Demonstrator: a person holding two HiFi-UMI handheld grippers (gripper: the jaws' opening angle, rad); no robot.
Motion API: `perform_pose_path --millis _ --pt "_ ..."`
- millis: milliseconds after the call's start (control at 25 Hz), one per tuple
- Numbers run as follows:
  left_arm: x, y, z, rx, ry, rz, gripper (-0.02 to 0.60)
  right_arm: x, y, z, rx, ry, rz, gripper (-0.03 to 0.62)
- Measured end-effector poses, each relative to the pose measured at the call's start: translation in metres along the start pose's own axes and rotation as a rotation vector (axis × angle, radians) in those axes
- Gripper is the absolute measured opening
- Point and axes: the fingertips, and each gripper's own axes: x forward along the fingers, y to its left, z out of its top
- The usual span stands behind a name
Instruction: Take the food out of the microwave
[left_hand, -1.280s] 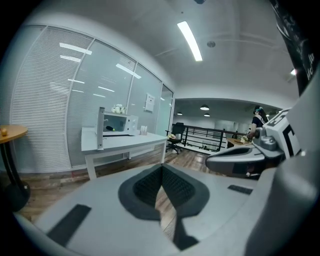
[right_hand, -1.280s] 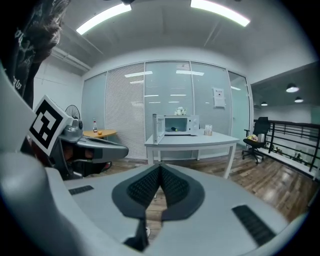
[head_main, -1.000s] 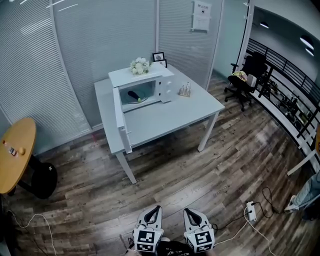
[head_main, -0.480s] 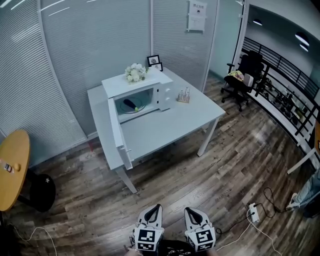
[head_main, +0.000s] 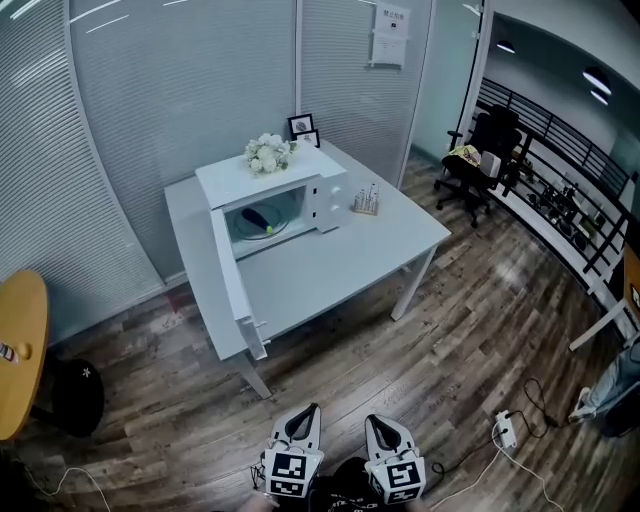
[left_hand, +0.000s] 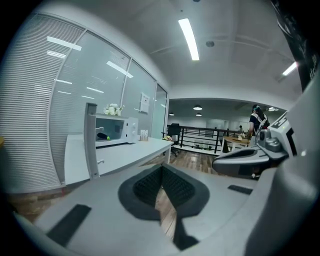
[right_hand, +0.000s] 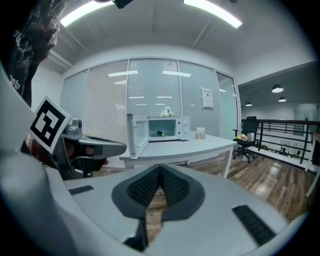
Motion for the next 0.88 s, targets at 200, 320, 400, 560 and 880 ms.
perform_pose_path --millis 200,320,400,560,880 --pt "0.009 0.008 0.000 -0.008 0.004 0.002 0.008 0.010 -0.004 -0.003 0.010 0.018 0.003 0.005" --pt "0.017 0.013 0.001 -0.013 0.002 0.016 0.008 0.022 -0.011 -0.002 0.001 0.024 0.016 0.005" --pt "0.025 0.018 0.003 -0.014 0.000 0.034 0.008 0.033 -0.017 0.002 -0.008 0.017 0.031 0.005" --pt "0.038 0.023 0.004 -0.024 -0.001 0.078 0.008 0.051 -0.027 0.008 -0.027 0.014 0.081 0.005" --pt "0.081 0.046 0.019 -0.046 0.004 0.171 0.008 0.109 -0.061 0.026 -0.063 0.023 0.171 0.005"
